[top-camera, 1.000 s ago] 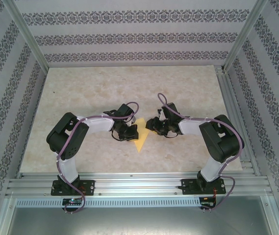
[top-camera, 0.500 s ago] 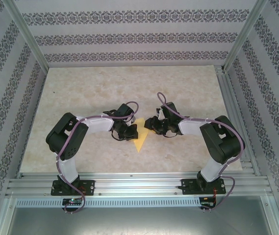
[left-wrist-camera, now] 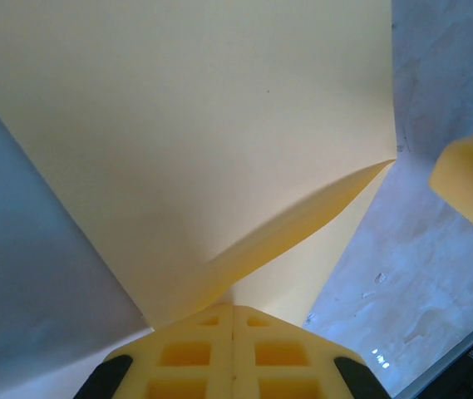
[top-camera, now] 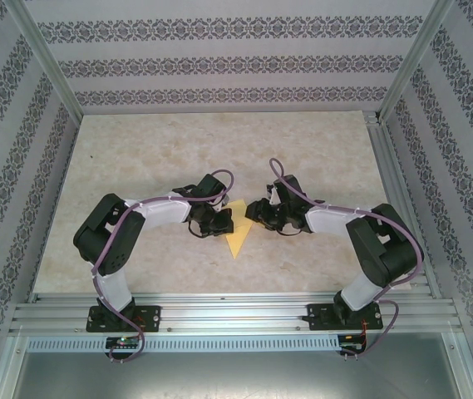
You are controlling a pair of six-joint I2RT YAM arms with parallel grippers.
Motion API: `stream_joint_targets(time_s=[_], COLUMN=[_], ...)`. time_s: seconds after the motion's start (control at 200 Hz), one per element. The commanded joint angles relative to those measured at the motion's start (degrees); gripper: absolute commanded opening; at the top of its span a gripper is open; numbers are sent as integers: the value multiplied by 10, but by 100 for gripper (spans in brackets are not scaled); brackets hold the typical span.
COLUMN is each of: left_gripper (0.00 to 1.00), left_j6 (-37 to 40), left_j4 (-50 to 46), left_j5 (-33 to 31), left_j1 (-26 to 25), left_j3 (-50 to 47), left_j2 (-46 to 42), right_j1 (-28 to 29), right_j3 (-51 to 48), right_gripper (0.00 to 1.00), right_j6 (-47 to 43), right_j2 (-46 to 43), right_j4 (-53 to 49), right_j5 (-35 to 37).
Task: Fold a paper plane with a square sheet of paper (pick it up from the middle)
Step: Fourth fold the wing at the center of the table.
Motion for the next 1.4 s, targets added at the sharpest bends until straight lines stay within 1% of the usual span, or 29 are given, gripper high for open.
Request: stream_joint_targets(time_s=[0.0, 0.135, 0.26, 0.44, 0.694, 0.819, 0.969, 1.069, 1.124, 1.219, 1.394], left_gripper=[2, 1, 1, 0, 0, 0, 1, 2, 4, 5, 9], left_j6=[3, -4, -7, -4, -1, 1, 3, 2, 2, 0, -2], left_j4=[3, -5, -5, 2, 2, 0, -1, 1, 0, -3, -7], left_j5=[-6, -31, -54, -48, -38, -36, -28, -15, -11, -7, -13], left_j1=[-4, 2, 3, 3, 3, 3, 3, 3, 3, 3, 3], left_j3=[0, -4, -19, -29, -28, -26, -23, -17, -12, -2, -5], left_j2=[-8, 8, 8, 19, 23, 20, 15, 4, -3, -14, -38], right_j1=[21, 39, 43, 44, 49, 50, 49, 47, 44, 34, 25], right_j3=[-8, -14, -21, -32, -25, -16, -14, -15, -19, -18, -9], right_gripper=[41, 42, 42, 42, 42, 41, 41, 40, 36, 35, 26], right_j6=[15, 34, 42, 54, 59, 56, 54, 53, 53, 55, 44], right_j2=[-15, -4, -2, -1, 15, 20, 23, 10, 7, 16, 25], right_j4=[-18, 0, 0, 11, 42, 41, 67, 72, 83, 98, 81], right_j5=[24, 30, 43, 48, 32, 32, 20, 26, 20, 2, 0])
